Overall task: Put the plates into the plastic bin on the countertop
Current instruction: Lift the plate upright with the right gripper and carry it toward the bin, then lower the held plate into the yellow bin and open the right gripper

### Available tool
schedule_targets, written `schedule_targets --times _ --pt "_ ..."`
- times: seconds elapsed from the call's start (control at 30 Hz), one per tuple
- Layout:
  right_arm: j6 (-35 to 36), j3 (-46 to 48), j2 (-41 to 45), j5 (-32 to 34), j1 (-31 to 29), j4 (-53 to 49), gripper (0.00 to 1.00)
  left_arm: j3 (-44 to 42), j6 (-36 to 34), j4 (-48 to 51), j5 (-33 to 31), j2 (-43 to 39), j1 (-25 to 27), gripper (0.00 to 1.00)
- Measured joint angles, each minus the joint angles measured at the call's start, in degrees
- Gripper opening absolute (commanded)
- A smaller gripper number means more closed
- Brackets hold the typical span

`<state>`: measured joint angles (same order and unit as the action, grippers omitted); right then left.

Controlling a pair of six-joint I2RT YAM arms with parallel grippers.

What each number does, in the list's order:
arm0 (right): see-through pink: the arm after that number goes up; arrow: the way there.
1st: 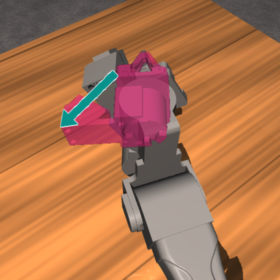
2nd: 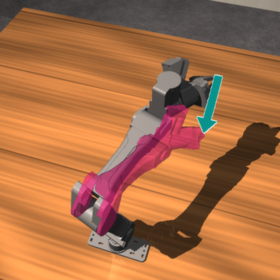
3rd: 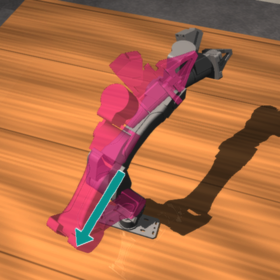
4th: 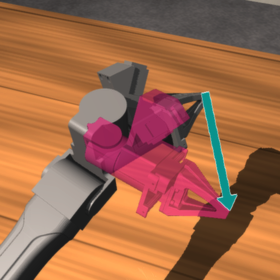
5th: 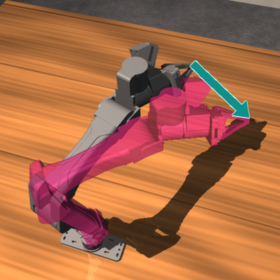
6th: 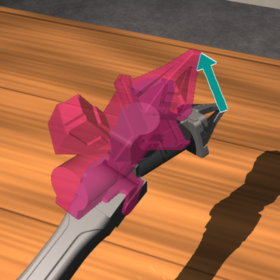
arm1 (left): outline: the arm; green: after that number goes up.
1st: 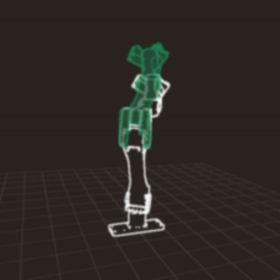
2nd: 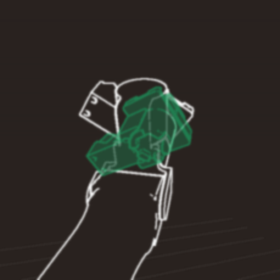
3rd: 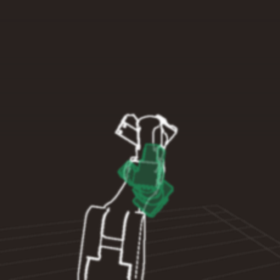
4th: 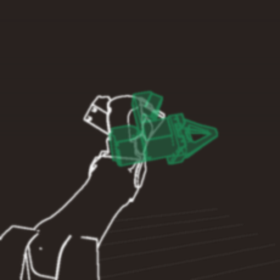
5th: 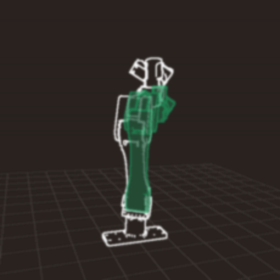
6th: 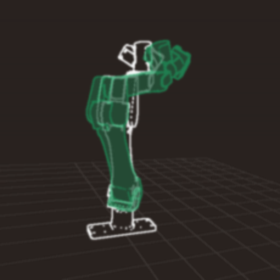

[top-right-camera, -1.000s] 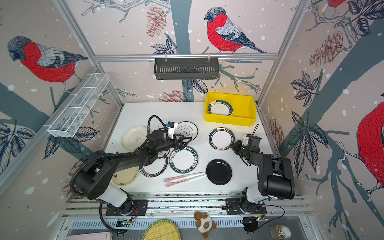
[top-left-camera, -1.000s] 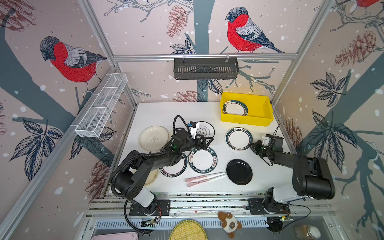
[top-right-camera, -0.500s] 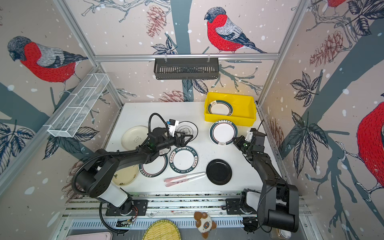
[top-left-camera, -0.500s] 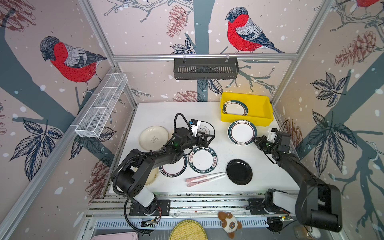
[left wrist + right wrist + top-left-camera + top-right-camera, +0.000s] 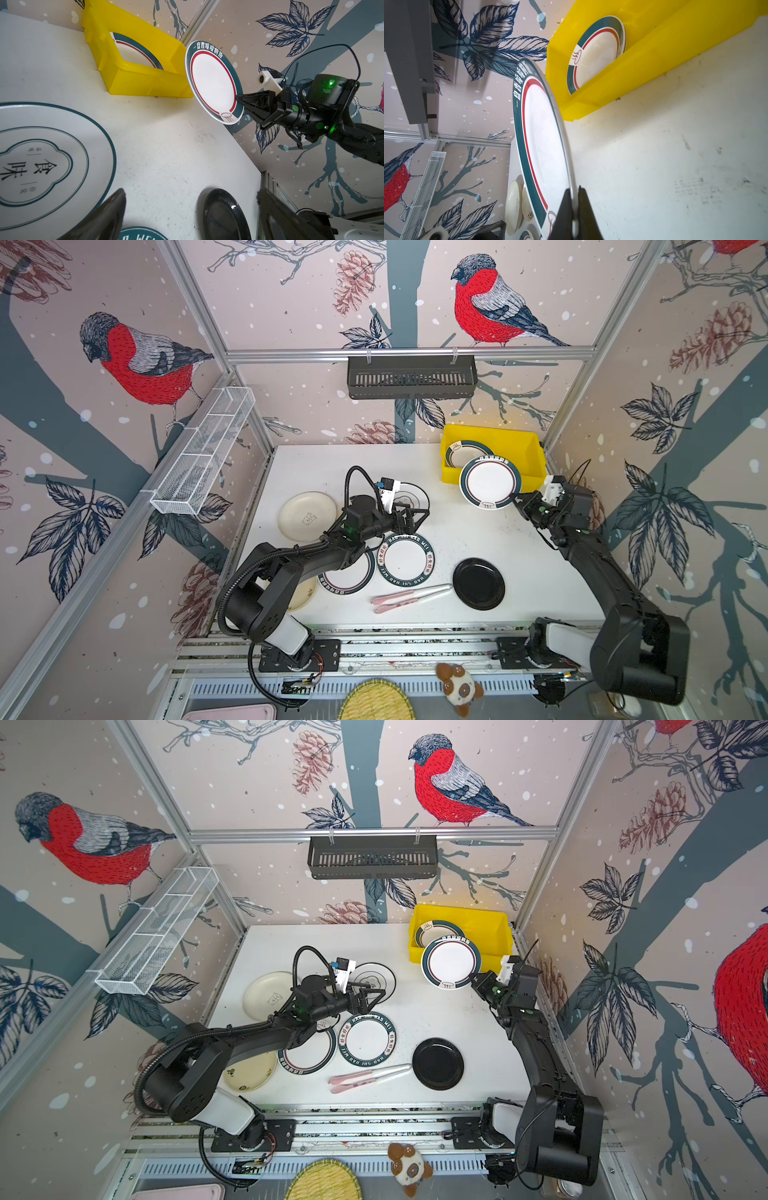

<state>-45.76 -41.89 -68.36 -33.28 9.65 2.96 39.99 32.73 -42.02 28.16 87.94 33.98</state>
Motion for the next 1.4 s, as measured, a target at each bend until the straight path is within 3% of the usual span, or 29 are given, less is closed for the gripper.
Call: schedule_targets --times 0.43,0.87,1.07,1.4 --pt "-2.21 -10.91 -10.23 1.42 -1.4 3.63 0.0 -0.5 -4.35 4.31 -5.75 -5.25 0.9 0.98" --pt "-1.57 -32.85 -33.09 9.29 -5.55 3.96 0.0 0.81 -9.16 10.54 -11.87 -7.74 1.92 0.98" --pt "2.54 -45.4 -43.87 17.22 -8.07 -3.82 0.0 0.61 -10.23 11.82 -13.35 -9.09 2.25 0.98" --pt "8.02 -62.18 -55.95 22.97 -11.15 -16.31 0.0 0.46 -10.6 12.66 -14.75 -9.31 2.47 0.98"
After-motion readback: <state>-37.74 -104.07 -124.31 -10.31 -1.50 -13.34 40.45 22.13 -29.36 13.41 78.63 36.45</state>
